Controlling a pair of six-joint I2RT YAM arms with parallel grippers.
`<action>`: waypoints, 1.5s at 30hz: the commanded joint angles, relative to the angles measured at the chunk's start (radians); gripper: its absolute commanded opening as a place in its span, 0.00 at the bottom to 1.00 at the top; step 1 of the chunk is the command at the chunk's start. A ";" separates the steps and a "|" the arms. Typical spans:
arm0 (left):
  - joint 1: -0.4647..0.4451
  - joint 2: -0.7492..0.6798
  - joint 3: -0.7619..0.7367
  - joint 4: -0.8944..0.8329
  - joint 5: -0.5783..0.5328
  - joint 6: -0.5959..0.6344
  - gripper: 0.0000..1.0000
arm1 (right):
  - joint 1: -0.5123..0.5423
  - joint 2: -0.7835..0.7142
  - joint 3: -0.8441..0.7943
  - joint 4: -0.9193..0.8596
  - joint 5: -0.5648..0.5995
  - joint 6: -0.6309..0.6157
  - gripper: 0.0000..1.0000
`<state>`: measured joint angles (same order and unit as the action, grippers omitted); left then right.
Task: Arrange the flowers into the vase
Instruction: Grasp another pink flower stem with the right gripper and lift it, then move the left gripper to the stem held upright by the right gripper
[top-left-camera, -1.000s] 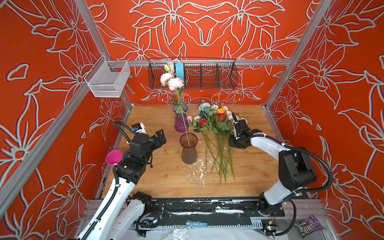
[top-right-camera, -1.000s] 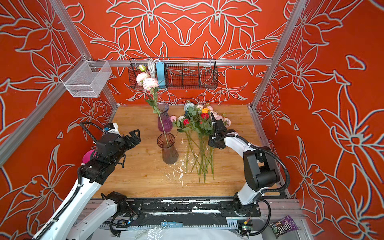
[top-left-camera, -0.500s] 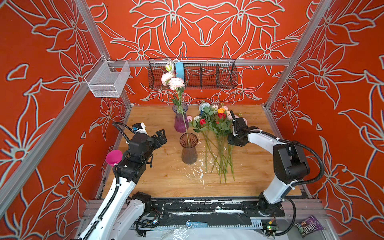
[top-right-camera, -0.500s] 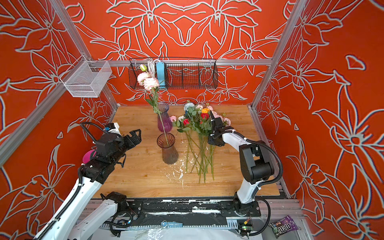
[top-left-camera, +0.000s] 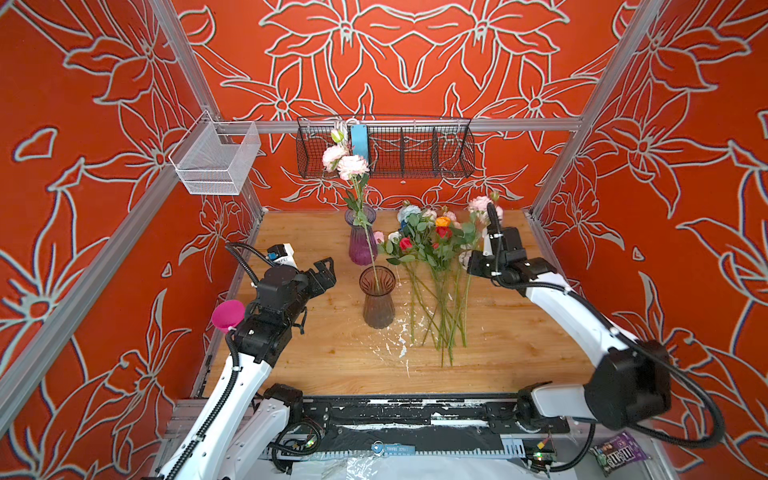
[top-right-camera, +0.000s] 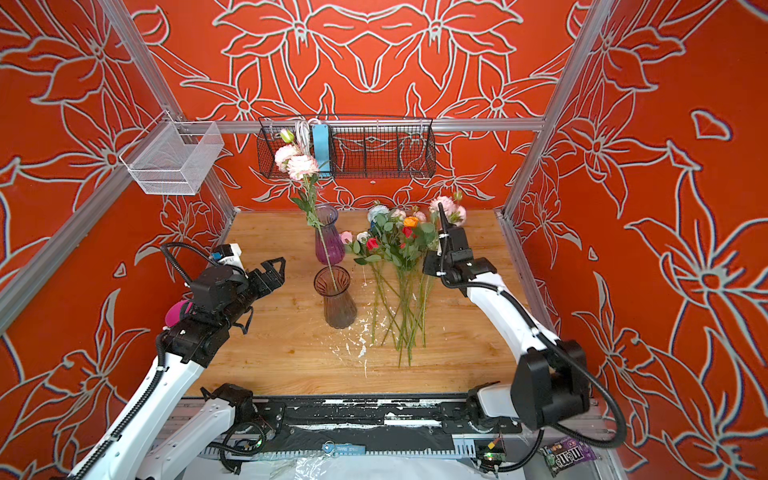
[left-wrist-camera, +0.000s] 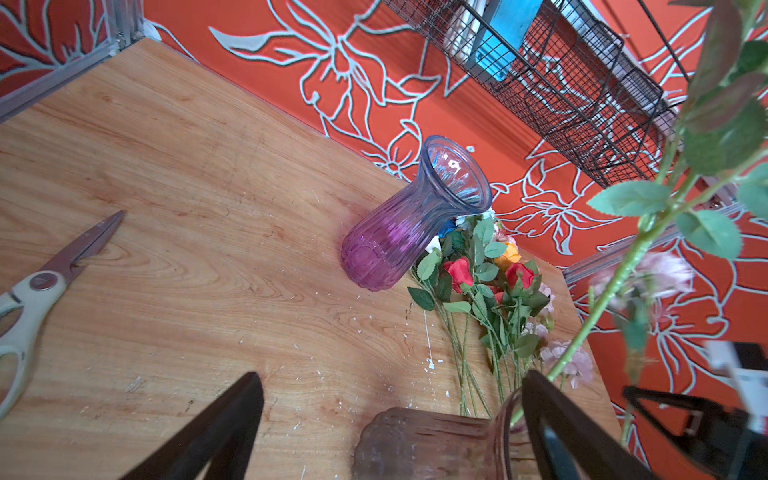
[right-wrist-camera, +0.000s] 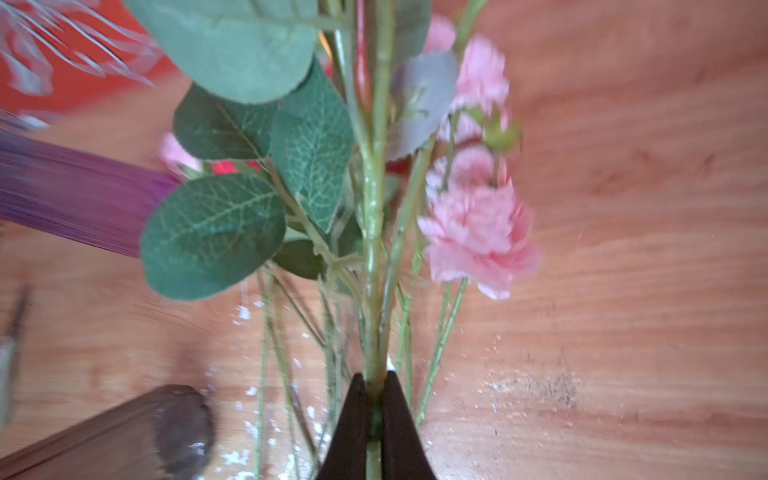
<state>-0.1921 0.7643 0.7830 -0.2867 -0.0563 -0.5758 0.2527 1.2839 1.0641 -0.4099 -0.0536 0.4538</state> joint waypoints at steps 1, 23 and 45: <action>0.007 -0.008 0.000 0.043 0.048 0.006 0.97 | -0.003 -0.077 -0.050 0.052 -0.001 0.012 0.03; -0.335 -0.049 0.206 -0.020 0.338 0.241 0.78 | 0.126 -0.475 -0.170 0.423 -0.263 0.068 0.03; -0.711 0.524 0.461 0.241 0.259 0.281 0.73 | 0.287 -0.513 -0.199 0.510 -0.270 0.160 0.03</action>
<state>-0.8997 1.2766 1.2098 -0.1234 0.2062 -0.2905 0.5323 0.7883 0.8825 0.0582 -0.3023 0.5789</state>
